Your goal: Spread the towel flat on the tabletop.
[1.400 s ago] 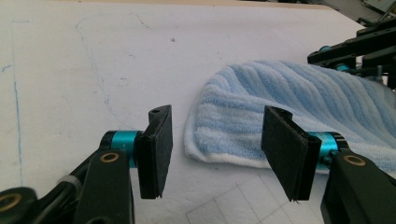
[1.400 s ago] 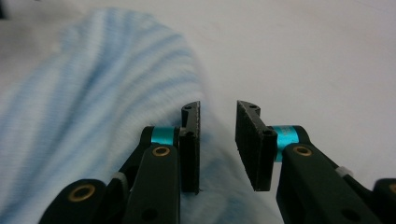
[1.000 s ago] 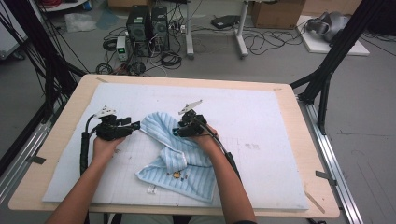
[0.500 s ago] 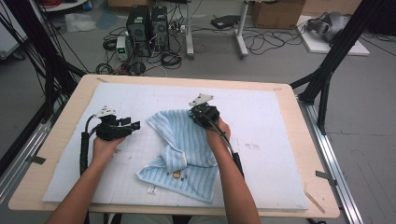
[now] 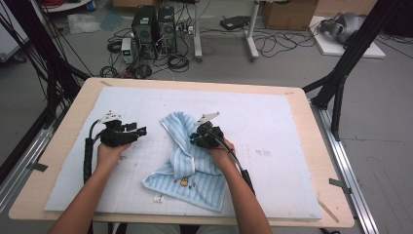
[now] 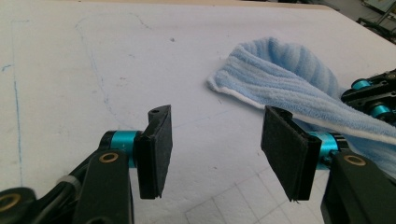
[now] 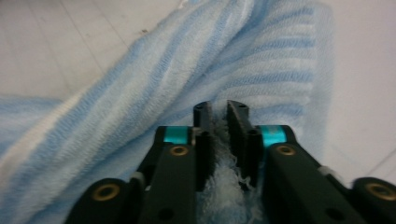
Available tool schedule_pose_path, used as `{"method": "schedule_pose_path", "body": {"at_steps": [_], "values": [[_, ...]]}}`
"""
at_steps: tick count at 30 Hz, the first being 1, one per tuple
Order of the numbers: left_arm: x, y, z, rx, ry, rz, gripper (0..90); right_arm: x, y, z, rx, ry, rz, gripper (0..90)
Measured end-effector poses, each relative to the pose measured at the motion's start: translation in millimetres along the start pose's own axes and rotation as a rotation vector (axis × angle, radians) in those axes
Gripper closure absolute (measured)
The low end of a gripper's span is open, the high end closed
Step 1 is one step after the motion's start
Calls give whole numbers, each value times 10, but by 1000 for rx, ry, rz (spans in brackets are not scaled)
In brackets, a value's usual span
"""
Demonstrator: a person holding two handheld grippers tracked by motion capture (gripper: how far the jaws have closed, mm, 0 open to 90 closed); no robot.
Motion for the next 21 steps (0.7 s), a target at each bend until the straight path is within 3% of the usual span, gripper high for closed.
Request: {"method": "schedule_pose_path", "body": {"at_steps": [3, 5, 9, 12, 13, 15, 17, 18, 20, 21], "values": [[-1, -7, -1, 0, 0, -1, 437, 25, 35, 29, -72, -23, -85, 751], [1, -7, -3, -1, -1, -2, 437, 46, 55, 51, -95, -29, -140, 729], [-2, -9, 1, 2, 2, 0, 436, 95, 29, -1, -92, -68, -145, 595], [-8, -15, 4, -3, 4, 1, 436, 206, -25, -101, -112, -150, -129, 540], [-9, -18, 4, -2, 3, 1, 436, 264, -83, -132, -113, -179, -94, 540], [-12, -20, 4, -2, 3, 3, 436, 402, -238, -162, -98, -205, 33, 562], [-13, -20, 6, -4, 4, 3, 436, 543, -439, -154, -117, -226, 180, 644], [-14, -22, 6, -5, 5, 3, 435, 600, -532, -139, -152, -246, 216, 687], [-11, -22, 5, -7, 5, 4, 435, 655, -704, -59, -196, -236, 293, 741], [-10, -22, 3, -5, 3, 3, 436, 653, -763, -14, -227, -232, 292, 745]]}}
Point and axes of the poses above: each handheld gripper's, and its own axes: x roughly backward along the jaws, z roughly out of its underside, y roughly to its left, the point moved 9 cm from there along -x, roughly forward along the jaws, and after that the axes turned 4 degrees about -z, right-handed, at the moved point
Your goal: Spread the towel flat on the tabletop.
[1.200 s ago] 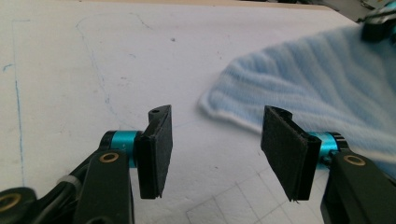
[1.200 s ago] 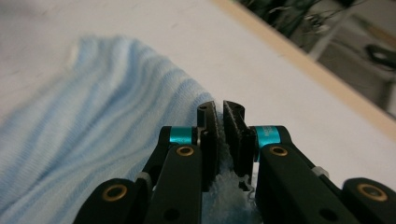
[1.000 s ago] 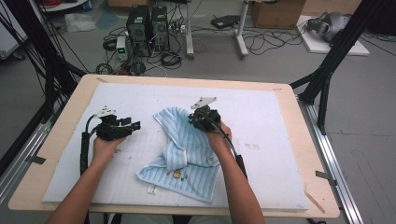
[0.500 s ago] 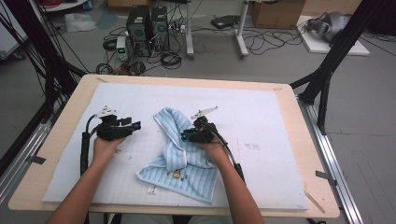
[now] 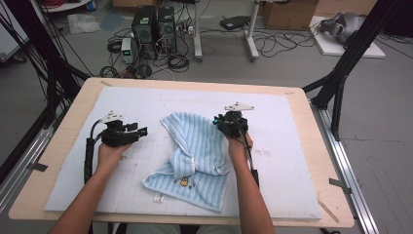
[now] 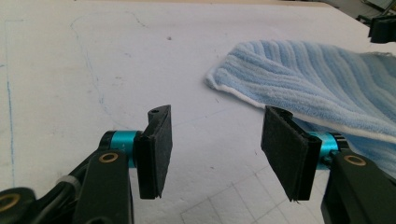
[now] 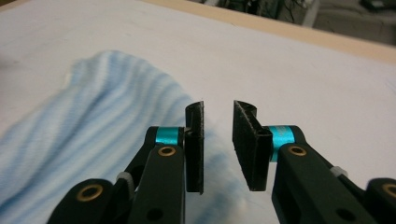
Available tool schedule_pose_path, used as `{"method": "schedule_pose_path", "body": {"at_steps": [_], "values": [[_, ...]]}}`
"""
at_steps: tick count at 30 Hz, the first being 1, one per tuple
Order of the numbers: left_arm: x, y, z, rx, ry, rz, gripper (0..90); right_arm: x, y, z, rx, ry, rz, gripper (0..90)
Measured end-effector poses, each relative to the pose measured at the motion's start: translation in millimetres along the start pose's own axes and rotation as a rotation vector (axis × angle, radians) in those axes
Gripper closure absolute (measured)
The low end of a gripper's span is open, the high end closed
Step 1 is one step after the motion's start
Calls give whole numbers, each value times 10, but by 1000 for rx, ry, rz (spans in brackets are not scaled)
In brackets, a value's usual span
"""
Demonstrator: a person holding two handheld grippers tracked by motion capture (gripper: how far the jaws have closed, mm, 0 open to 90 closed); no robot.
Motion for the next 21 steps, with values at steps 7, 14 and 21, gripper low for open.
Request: {"method": "schedule_pose_path", "body": {"at_steps": [7, 14, 21], "values": [[-2, 8, 2, 4, -1, 0, 436, -5, -326, 74, -58, 0, 105, 779], [-10, 1, 5, 4, 1, 1, 436, -283, -169, 192, 23, 136, 9, 685], [-4, 0, 1, 5, -1, 1, 436, -390, 195, 234, 138, 191, -111, 577]]}}
Point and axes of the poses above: each handheld gripper's, and its own axes: x roughly backward along the jaws, z roughly out of its underside, y roughly to its left, the point moved 9 cm from there along -x, roughly forward along the jaws, and after that the axes turned 4 degrees about -z, right-handed, at the moved point
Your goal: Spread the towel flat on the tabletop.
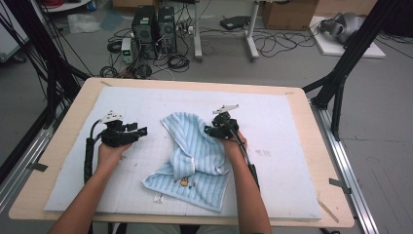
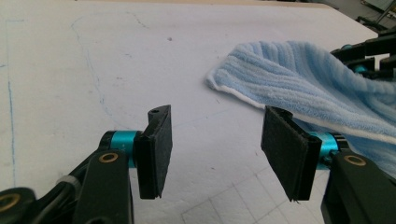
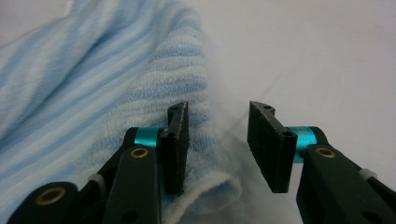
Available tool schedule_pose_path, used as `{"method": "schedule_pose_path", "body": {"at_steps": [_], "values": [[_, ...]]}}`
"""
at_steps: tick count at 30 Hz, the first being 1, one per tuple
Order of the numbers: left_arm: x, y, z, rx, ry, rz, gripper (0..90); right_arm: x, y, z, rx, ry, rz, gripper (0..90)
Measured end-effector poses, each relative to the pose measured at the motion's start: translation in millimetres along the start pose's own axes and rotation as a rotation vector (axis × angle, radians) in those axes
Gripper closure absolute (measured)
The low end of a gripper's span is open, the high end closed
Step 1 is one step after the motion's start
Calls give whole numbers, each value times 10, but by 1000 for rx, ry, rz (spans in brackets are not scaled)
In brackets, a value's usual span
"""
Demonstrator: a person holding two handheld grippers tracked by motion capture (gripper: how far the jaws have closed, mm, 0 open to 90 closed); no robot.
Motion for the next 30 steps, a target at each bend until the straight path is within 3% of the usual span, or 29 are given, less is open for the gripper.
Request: {"method": "schedule_pose_path", "body": {"at_steps": [1, 3, 4, 7, 9, 11, 17, 19, 22, 23, 24, 25, 26, 27, 28, 30], "values": [[0, 0, 2, -4, 2, 1, 436, 4, 32, -3, 22, 12, 14, 586], [-1, 2, 2, -4, 2, -1, 436, 15, 104, -11, 98, 34, 37, 687], [-1, 2, 3, -5, 2, -1, 436, 16, 138, -8, 104, 44, 28, 764], [1, 3, 4, -3, 4, -1, 436, 20, 169, 3, 56, 44, -41, 865], [2, 3, 3, 0, 3, -3, 436, 43, 130, 8, 45, 46, -47, 876], [0, 4, 7, -2, 6, -3, 436, 88, 52, -15, 75, 39, 25, 877], [-12, -9, 12, -7, 8, 0, 436, 380, -234, -247, 128, -52, 286, 876], [-16, -9, 13, -7, 8, -2, 436, 459, -341, -294, 143, -46, 367, 876], [-21, -26, 16, -9, 10, 0, 436, 474, -479, -276, 130, -18, 416, 875], [-26, -36, 17, -11, 10, 4, 436, 450, -501, -247, 129, -4, 415, 872], [-30, -44, 18, -13, 10, 6, 437, 397, -495, -206, 127, 13, 382, 868], [-32, -48, 22, -16, 13, 7, 436, 336, -481, -159, 135, 38, 346, 855], [-34, -51, 23, -18, 15, 7, 436, 259, -437, -86, 106, 73, 278, 820], [-35, -56, 25, -17, 16, 11, 436, 210, -411, -31, 94, 100, 242, 789], [-35, -58, 24, -17, 15, 11, 436, 213, -411, -10, 106, 100, 260, 755], [-31, -66, 18, -16, 12, 14, 435, 282, -425, -21, 64, 52, 264, 684]]}}
Point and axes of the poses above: each handheld gripper's, and its own axes: x roughly backward along the jaws, z roughly out of its underside, y roughly to its left, the point moved 9 cm from there along -x, roughly forward along the jaws, and after that the axes turned 4 degrees about -z, right-handed, at the moved point
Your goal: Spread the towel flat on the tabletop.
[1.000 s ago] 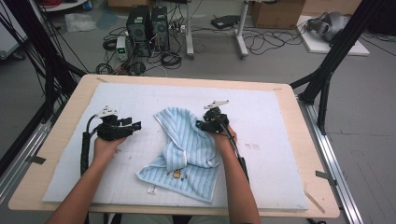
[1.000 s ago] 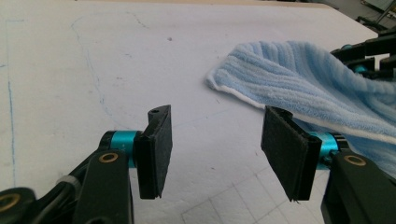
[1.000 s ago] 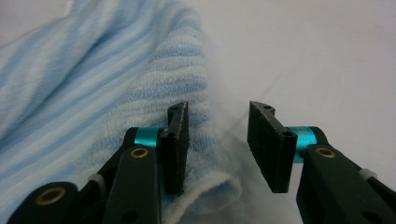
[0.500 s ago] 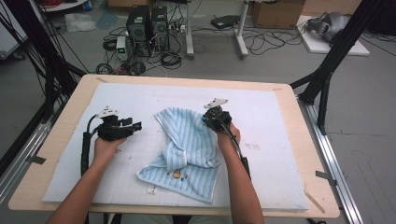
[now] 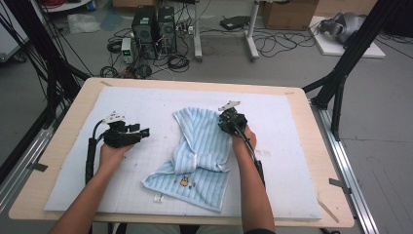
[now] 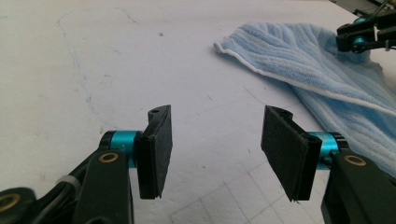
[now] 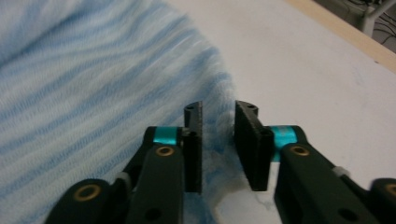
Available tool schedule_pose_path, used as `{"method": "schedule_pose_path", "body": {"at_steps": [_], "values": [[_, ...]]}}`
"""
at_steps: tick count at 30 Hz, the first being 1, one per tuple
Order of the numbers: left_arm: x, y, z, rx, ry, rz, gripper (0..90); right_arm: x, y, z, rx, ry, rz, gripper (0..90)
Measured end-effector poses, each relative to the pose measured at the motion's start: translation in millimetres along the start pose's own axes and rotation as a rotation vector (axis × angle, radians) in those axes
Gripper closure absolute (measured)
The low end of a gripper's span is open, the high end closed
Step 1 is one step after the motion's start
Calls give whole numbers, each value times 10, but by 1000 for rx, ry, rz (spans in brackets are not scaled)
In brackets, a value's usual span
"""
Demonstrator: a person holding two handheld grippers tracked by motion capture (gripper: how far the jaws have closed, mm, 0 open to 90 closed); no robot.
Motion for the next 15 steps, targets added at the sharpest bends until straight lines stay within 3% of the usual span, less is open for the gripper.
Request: {"method": "schedule_pose_path", "body": {"at_steps": [4, 9, 15], "values": [[0, -38, -6, -6, 0, 14, 433, 232, -141, 25, -49, -68, 15, 638], [-37, -154, -9, -9, -1, 49, 428, 524, -297, 216, -116, -126, 10, 626], [-92, -345, -95, 25, -26, 111, 424, 792, -287, 396, -112, -171, -14, 604]]}}
Point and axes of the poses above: each handheld gripper's, and its own axes: x roughly backward along the jaws, z roughly out of its underside, y roughly to its left, the point moved 9 cm from there along -x, roughly forward along the jaws, and after that the axes turned 4 degrees about -z, right-handed, at the moved point
